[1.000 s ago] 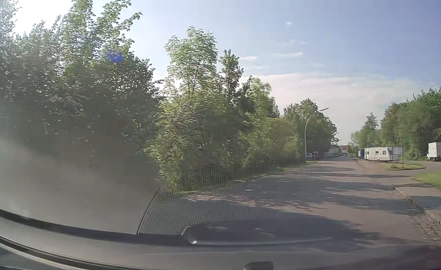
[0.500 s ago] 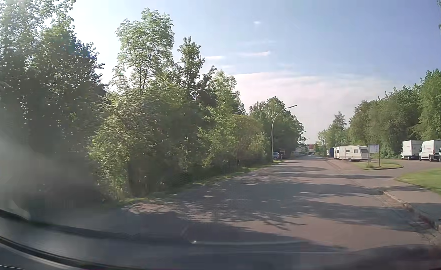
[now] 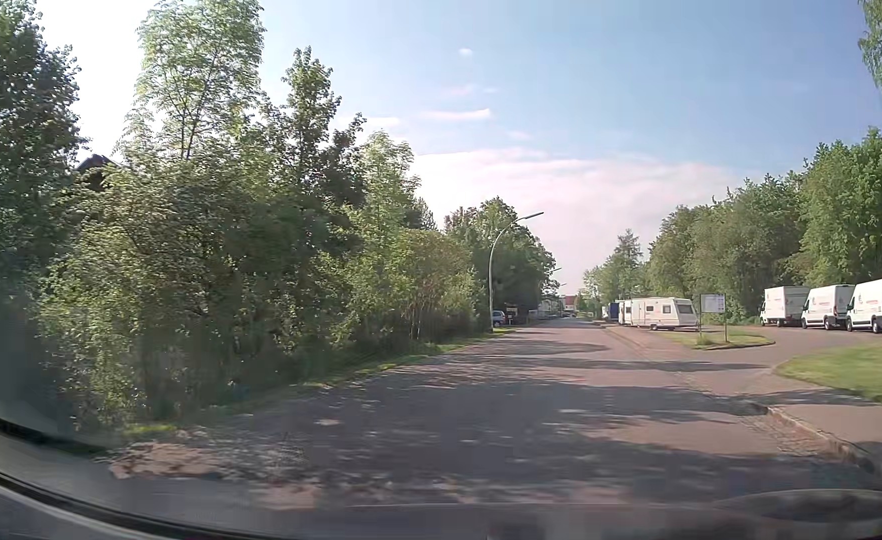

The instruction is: Follow the waypoints while adhering to traffic rules and regulations

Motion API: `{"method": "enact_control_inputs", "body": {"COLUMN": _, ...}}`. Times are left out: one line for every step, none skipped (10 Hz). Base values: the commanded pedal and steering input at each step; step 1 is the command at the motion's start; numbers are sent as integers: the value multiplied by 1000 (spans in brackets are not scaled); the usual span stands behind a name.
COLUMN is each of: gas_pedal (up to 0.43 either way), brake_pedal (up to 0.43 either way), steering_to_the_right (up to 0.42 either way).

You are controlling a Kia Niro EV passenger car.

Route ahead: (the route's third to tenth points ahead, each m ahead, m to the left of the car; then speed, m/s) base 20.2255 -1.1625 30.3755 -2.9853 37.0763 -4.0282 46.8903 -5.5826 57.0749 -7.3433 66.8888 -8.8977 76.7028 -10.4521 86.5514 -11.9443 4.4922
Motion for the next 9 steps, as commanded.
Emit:
{"method": "enact_control_inputs", "body": {"gas_pedal": 150, "brake_pedal": 0, "steering_to_the_right": 183}}
{"method": "enact_control_inputs", "body": {"gas_pedal": 150, "brake_pedal": 0, "steering_to_the_right": 181}}
{"method": "enact_control_inputs", "body": {"gas_pedal": 138, "brake_pedal": 0, "steering_to_the_right": 174}}
{"method": "enact_control_inputs", "body": {"gas_pedal": 138, "brake_pedal": 0, "steering_to_the_right": 165}}
{"method": "enact_control_inputs", "body": {"gas_pedal": 138, "brake_pedal": 0, "steering_to_the_right": 149}}
{"method": "enact_control_inputs", "body": {"gas_pedal": 138, "brake_pedal": 0, "steering_to_the_right": 136}}
{"method": "enact_control_inputs", "body": {"gas_pedal": 118, "brake_pedal": 0, "steering_to_the_right": 120}}
{"method": "enact_control_inputs", "body": {"gas_pedal": 8, "brake_pedal": 0, "steering_to_the_right": 103}}
{"method": "enact_control_inputs", "body": {"gas_pedal": 8, "brake_pedal": 0, "steering_to_the_right": 89}}
